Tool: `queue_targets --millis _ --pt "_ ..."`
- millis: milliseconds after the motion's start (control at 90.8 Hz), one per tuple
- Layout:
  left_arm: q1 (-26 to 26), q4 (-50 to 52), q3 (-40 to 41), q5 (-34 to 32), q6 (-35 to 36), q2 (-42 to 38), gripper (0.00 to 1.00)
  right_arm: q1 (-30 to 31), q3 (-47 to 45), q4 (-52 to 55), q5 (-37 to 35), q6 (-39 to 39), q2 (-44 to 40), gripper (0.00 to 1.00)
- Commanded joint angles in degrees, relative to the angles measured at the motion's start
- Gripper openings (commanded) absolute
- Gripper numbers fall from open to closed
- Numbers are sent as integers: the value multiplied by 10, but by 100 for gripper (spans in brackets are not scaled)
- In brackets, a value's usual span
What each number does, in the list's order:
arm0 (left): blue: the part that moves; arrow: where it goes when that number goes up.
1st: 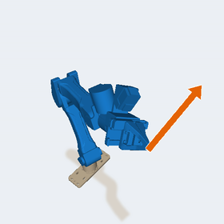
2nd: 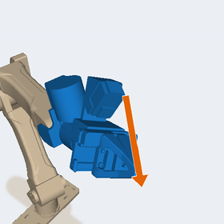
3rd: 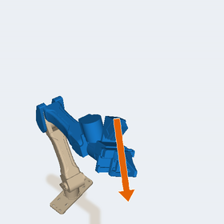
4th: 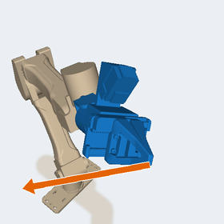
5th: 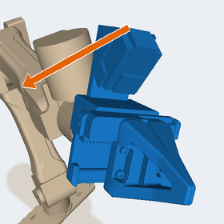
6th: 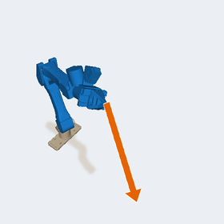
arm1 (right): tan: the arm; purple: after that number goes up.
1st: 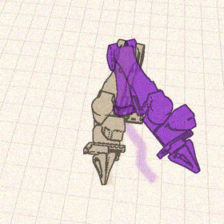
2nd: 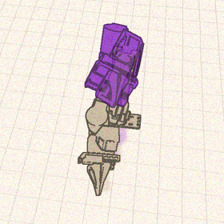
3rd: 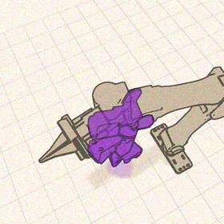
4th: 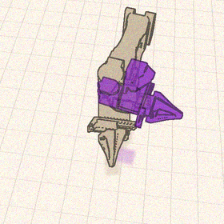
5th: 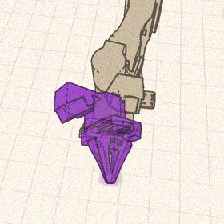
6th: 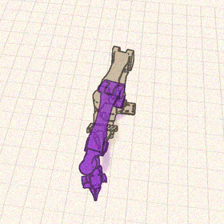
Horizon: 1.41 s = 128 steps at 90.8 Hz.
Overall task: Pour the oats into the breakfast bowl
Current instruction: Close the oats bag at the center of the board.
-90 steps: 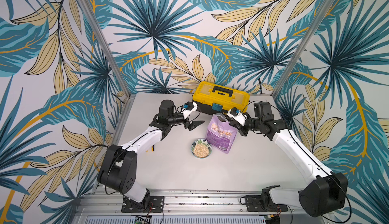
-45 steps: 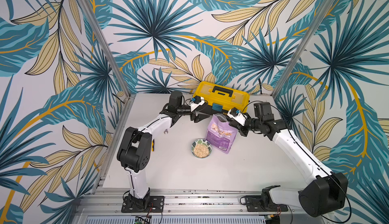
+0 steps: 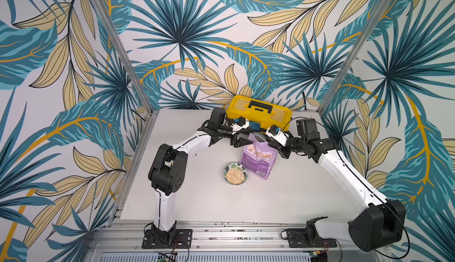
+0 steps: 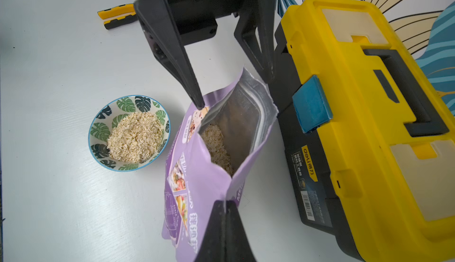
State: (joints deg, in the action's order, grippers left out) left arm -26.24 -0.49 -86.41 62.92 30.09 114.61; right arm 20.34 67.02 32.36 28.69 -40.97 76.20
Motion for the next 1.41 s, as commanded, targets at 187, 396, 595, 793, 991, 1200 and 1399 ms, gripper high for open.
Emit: queue_targets --millis 187,396,595,793,991,1200,1399 --pt "-15 32 -40 16 -6 19 47 -3 -8 39 -62 -8 9 0" --pt "-1 26 -16 10 -10 -12 12 -4 -14 46 -98 -16 5 0" --pt "3 12 17 -15 -7 -47 0 -17 -12 61 -147 -25 -2 0" --pt "2 -31 61 -68 -5 -89 0 -20 -3 64 -182 -28 -18 0" --pt "-14 -73 99 -90 20 -118 0 -7 19 95 -101 -20 -12 16" --pt "-20 -143 124 -79 7 -122 0 9 49 122 -50 -13 5 62" --pt "-21 -218 145 -59 -10 -119 0 27 98 144 -55 -20 62 70"
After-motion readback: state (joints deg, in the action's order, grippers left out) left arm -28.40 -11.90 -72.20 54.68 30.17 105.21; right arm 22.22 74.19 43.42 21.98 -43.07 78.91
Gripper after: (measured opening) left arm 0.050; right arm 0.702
